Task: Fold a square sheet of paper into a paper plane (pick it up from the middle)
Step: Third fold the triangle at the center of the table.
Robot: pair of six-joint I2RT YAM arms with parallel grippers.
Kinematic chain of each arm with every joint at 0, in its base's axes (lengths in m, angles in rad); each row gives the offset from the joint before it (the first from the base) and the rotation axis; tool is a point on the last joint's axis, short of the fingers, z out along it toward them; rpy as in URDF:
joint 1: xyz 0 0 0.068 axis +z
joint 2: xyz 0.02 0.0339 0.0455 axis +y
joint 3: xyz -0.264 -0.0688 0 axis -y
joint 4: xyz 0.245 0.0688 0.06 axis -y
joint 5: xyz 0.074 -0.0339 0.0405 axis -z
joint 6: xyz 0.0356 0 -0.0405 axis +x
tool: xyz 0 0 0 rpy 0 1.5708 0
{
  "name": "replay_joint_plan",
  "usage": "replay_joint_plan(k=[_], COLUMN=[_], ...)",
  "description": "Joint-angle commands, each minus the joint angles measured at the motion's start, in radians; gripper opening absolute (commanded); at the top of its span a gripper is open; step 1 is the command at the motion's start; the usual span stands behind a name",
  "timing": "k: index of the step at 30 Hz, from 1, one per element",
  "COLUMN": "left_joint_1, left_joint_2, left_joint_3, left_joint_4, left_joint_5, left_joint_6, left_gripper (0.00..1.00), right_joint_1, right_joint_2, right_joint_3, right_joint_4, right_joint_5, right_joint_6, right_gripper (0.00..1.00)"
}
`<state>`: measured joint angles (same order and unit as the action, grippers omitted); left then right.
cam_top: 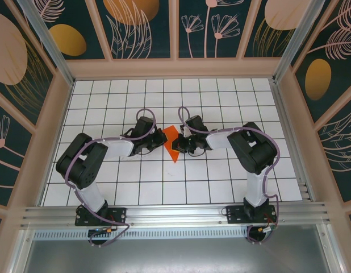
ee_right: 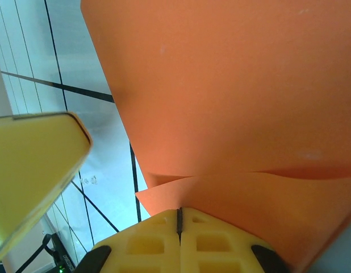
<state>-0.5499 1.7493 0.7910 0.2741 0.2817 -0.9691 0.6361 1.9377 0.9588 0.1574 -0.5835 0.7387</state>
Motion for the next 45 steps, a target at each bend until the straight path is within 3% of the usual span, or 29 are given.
replay_joint_plan(k=[1, 30, 45], left_joint_1=[-0.011, -0.046, -0.076], left_joint_2=[-0.008, 0.068, 0.089], left_joint_3=[-0.024, -0.039, -0.019], left_joint_4=[0.060, -0.020, -0.182], left_joint_5=[0.050, 0.006, -0.118], left_joint_6=[-0.026, -0.055, -0.006], left_gripper=[0.00, 0.00, 0.00], right_joint_1=[0.005, 0.003, -0.032], right_joint_2=[0.036, 0.036, -0.172], right_joint_3=[0.009, 0.017, -0.114], right_joint_4=[-0.056, -0.057, 0.025], right_joint_5=[0.027, 0.014, -0.152], right_joint_6=[-0.015, -0.012, -0.128], right_gripper=[0.00, 0.00, 0.00])
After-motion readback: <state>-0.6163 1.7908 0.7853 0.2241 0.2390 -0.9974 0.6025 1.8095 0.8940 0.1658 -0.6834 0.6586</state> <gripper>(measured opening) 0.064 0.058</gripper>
